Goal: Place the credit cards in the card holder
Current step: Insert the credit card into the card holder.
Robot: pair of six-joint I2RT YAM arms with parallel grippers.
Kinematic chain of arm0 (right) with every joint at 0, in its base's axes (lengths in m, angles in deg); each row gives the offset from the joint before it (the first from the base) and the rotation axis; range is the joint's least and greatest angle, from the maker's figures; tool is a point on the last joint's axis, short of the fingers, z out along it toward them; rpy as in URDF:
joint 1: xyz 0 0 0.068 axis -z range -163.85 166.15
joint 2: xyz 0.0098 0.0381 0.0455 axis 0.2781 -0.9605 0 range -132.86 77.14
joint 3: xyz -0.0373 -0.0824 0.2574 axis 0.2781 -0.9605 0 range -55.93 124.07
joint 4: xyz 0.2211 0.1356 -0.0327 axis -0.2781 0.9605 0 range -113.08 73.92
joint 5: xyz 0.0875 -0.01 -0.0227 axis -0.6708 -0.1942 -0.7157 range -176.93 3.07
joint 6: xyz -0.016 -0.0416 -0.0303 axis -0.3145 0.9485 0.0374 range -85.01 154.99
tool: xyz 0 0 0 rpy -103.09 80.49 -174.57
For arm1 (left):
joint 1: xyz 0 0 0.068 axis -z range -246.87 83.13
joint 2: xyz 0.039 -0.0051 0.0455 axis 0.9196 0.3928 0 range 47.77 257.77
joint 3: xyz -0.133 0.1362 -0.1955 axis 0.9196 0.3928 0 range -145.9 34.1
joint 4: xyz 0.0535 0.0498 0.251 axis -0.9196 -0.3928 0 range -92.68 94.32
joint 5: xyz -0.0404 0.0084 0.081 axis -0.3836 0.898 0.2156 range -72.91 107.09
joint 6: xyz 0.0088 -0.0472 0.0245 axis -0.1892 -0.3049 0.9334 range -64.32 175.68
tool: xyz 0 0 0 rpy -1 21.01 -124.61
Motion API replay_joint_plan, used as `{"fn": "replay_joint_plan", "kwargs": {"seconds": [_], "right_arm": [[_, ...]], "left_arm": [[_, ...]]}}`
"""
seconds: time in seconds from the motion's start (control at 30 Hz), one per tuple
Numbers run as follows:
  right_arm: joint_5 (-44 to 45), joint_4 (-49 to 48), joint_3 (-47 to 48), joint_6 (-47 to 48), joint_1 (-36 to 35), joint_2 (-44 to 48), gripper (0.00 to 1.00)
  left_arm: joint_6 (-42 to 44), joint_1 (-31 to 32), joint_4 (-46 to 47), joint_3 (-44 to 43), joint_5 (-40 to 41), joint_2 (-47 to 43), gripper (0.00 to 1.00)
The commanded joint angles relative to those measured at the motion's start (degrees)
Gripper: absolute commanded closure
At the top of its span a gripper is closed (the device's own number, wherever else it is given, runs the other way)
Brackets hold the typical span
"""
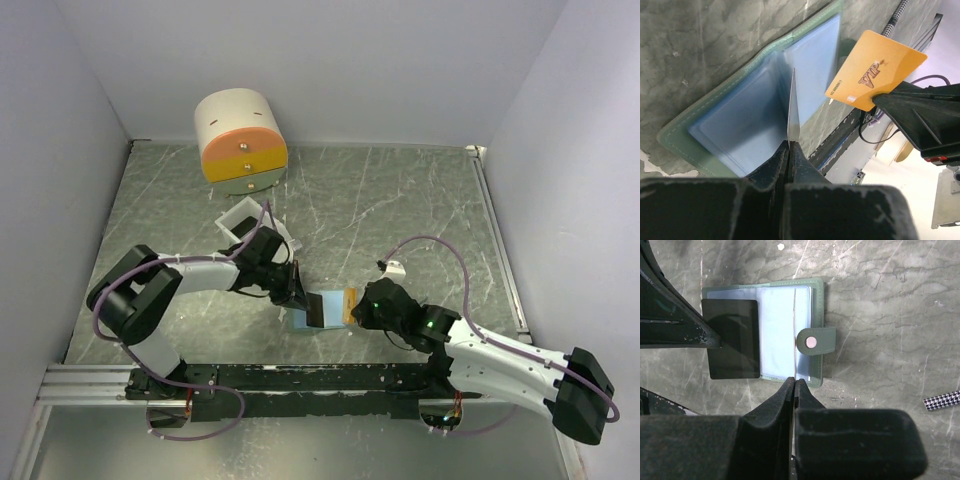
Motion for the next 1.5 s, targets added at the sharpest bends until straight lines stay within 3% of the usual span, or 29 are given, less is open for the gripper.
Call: {"fn": "replay_joint_plan", "kwargs": {"seconds": [0.0,0.9,1.47], "right_arm": [[0.9,1.5,-0.4,-0.3,-0.1,1.1,1.0],[0.9,1.7,-1.2,-0.5,-0.1,1.8,1.0],[0.8,1.3,-1.0,-0.6,-0.1,0.9,1.0]], "left_arm": [[-0.4,-0.3,1.0,-1.8,-1.7,1.7,0.93],[7.5,-1.2,-8.2,-7.2,4.4,8.5,0.93],[4.9,-1.2,-2.6,-4.2,-3.1,8.4,0.93]]}}
